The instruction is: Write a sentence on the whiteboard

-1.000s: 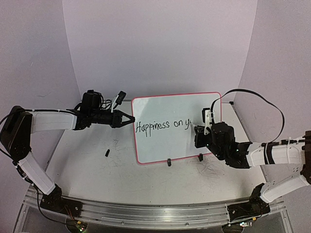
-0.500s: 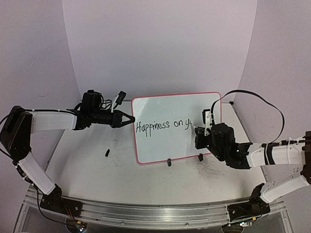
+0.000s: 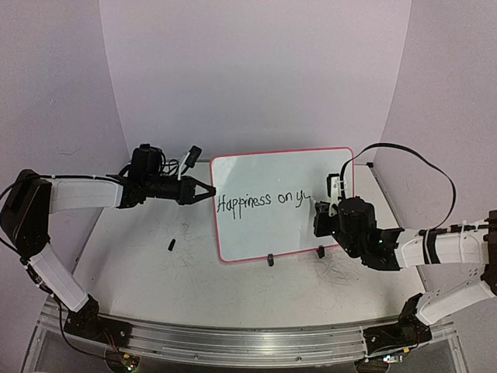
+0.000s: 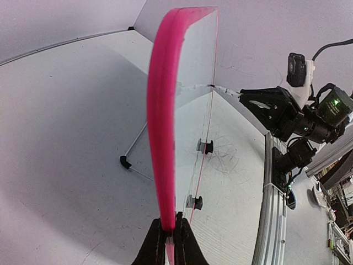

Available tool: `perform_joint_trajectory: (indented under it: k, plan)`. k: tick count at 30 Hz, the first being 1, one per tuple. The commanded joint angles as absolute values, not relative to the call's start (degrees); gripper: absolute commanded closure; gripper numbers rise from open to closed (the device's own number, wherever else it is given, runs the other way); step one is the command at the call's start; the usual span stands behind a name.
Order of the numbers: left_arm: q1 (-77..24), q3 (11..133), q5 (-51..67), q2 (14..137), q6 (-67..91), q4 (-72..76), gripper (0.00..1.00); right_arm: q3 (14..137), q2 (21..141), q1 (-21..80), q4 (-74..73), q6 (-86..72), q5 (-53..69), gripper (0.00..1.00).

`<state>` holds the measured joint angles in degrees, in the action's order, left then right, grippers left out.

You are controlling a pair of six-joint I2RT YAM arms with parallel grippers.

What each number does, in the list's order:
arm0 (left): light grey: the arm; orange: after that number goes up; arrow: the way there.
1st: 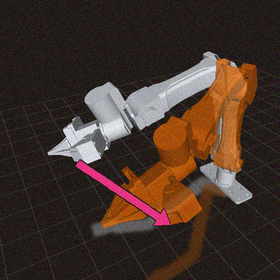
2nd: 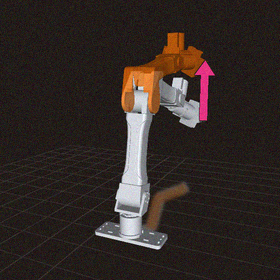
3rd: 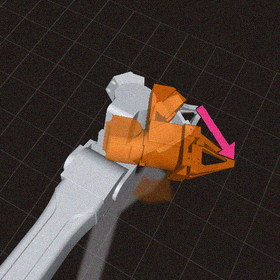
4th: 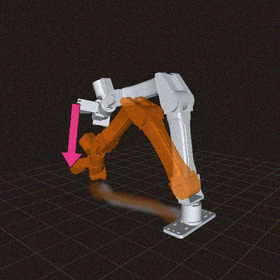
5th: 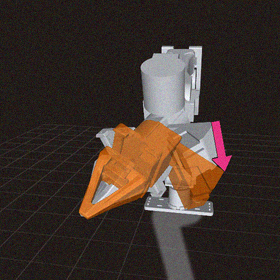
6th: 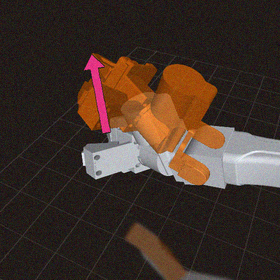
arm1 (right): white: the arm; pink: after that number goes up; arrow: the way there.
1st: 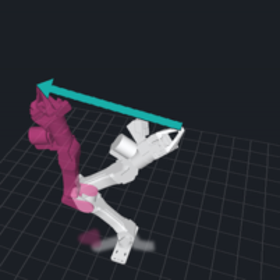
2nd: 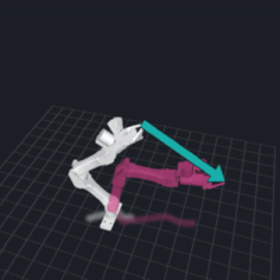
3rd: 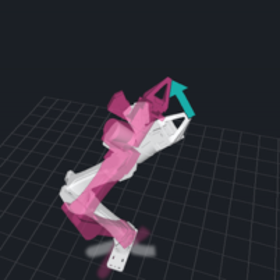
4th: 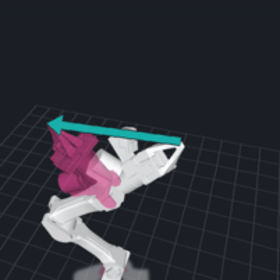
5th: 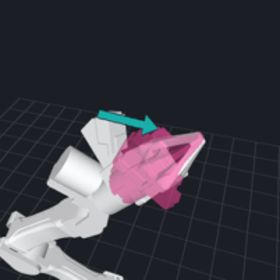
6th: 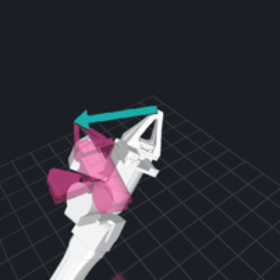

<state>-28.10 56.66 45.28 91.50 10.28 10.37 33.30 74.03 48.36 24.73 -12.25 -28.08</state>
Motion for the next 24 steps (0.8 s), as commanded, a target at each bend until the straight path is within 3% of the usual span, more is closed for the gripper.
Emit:
perform_joint_trajectory:
  k: [1,24]
  plan:
    - [-29.97,58.48,47.98,90.14,8.08,8.83,1.0,35.12,74.93,47.79,28.25,-11.46,-29.43,1.0]
    - [-30.08,58.51,47.68,89.82,7.82,8.72,1.0,35.75,77.52,47.74,28.22,-11.42,-23.62,1.0]
